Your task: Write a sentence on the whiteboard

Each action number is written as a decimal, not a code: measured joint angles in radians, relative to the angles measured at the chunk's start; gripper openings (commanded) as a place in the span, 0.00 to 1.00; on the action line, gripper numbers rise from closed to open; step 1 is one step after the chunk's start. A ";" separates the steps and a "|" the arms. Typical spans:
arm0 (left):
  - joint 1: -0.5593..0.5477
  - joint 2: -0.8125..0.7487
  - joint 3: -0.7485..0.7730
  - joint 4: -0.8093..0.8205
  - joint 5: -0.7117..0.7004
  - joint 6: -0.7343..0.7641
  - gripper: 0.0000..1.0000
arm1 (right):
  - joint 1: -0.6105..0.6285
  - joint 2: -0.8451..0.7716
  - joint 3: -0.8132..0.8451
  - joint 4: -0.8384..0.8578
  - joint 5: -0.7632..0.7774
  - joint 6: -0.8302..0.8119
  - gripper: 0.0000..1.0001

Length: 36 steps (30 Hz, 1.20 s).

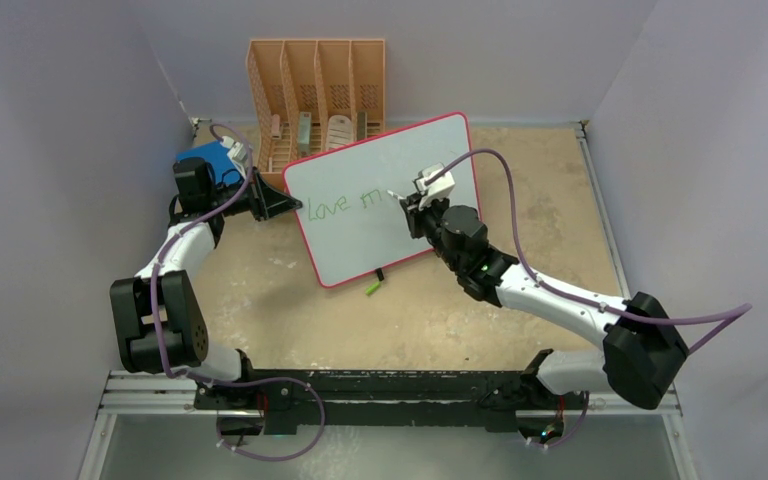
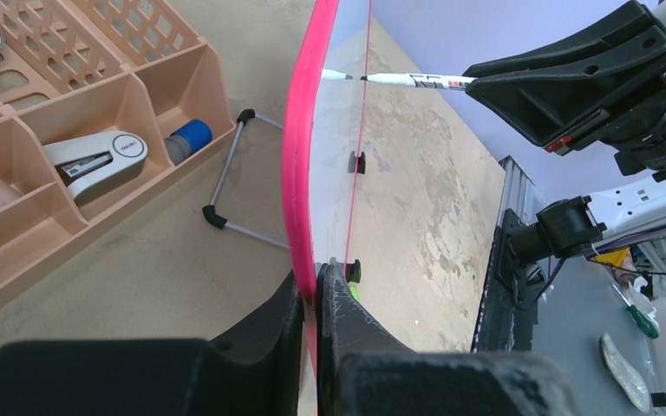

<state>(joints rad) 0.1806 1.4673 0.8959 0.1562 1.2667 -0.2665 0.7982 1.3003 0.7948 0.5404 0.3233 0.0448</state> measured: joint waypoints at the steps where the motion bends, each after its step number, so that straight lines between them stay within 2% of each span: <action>1: 0.000 0.000 0.000 0.000 0.000 0.000 0.00 | -0.002 0.000 -0.002 0.000 0.000 0.000 0.00; 36: 0.000 0.000 0.000 -0.002 -0.002 0.001 0.00 | -0.014 0.018 -0.005 0.032 -0.009 -0.004 0.00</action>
<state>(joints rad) 0.1806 1.4673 0.8959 0.1547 1.2644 -0.2653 0.7845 1.3178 0.7898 0.5728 0.3145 0.0406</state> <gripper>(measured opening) 0.041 0.140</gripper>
